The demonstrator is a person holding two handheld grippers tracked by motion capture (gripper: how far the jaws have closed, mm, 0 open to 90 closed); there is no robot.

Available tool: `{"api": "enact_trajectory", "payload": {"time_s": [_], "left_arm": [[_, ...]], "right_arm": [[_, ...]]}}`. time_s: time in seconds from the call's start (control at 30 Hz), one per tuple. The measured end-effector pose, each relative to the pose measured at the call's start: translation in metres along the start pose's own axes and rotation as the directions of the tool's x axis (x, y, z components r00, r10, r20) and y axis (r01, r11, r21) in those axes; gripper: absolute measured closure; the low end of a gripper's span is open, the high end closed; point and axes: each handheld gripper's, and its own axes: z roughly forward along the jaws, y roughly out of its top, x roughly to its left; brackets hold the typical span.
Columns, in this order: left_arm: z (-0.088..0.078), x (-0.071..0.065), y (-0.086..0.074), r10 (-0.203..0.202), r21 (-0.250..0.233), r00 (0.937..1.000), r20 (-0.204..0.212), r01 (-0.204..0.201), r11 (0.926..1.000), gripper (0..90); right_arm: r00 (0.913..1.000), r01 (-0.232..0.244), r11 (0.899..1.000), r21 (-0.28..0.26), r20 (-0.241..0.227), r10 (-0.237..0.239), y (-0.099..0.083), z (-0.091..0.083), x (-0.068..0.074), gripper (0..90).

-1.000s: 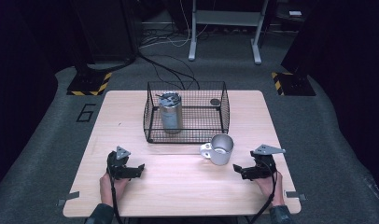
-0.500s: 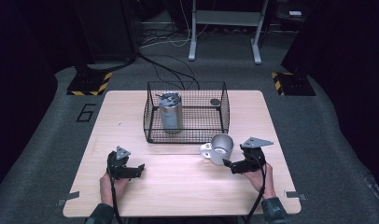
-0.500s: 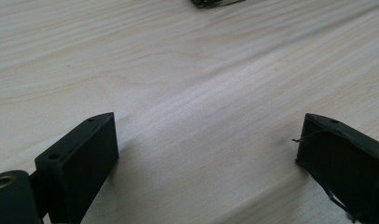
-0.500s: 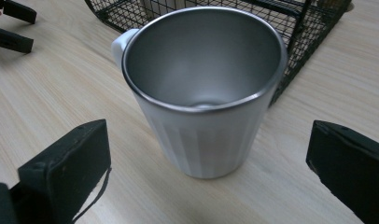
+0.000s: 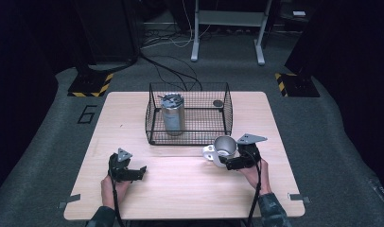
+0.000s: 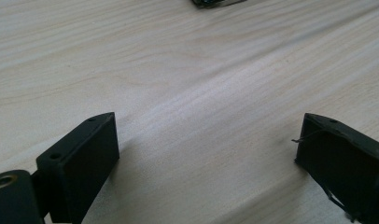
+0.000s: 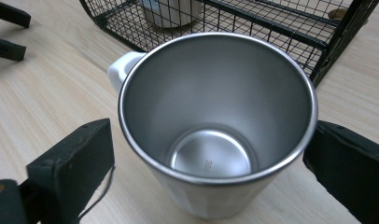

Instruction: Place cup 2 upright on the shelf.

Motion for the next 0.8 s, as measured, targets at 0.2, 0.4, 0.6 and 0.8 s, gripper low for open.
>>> {"api": "enact_trajectory", "payload": {"time_s": [0.2,0.4,0.6,0.8], "left_arm": [[0.0,0.0,0.0,-0.001,-0.002,1.0,-0.001,0.001,1.0,5.9],[0.001,0.0,0.0,-0.002,-0.01,1.0,-0.004,0.002,0.9999,6.0],[0.0,0.0,0.0,-0.001,-0.008,1.0,-0.002,0.001,1.0,6.6],[0.0,0.0,0.0,0.002,-0.009,1.0,-0.001,-0.002,1.0,6.9]], "right_arm": [[0.9999,-0.006,1.0,-0.006,0.013,0.006,0.004,0.007,0.001,3.4],[0.9995,-0.014,1.0,-0.003,0.028,0.014,0.004,0.011,0.001,4.7],[0.9992,-0.016,1.0,-0.008,0.037,0.016,0.003,0.012,0.002,5.3],[0.9972,-0.017,1.0,-0.005,0.073,0.017,0.0,0.015,0.007,6.2]]}}
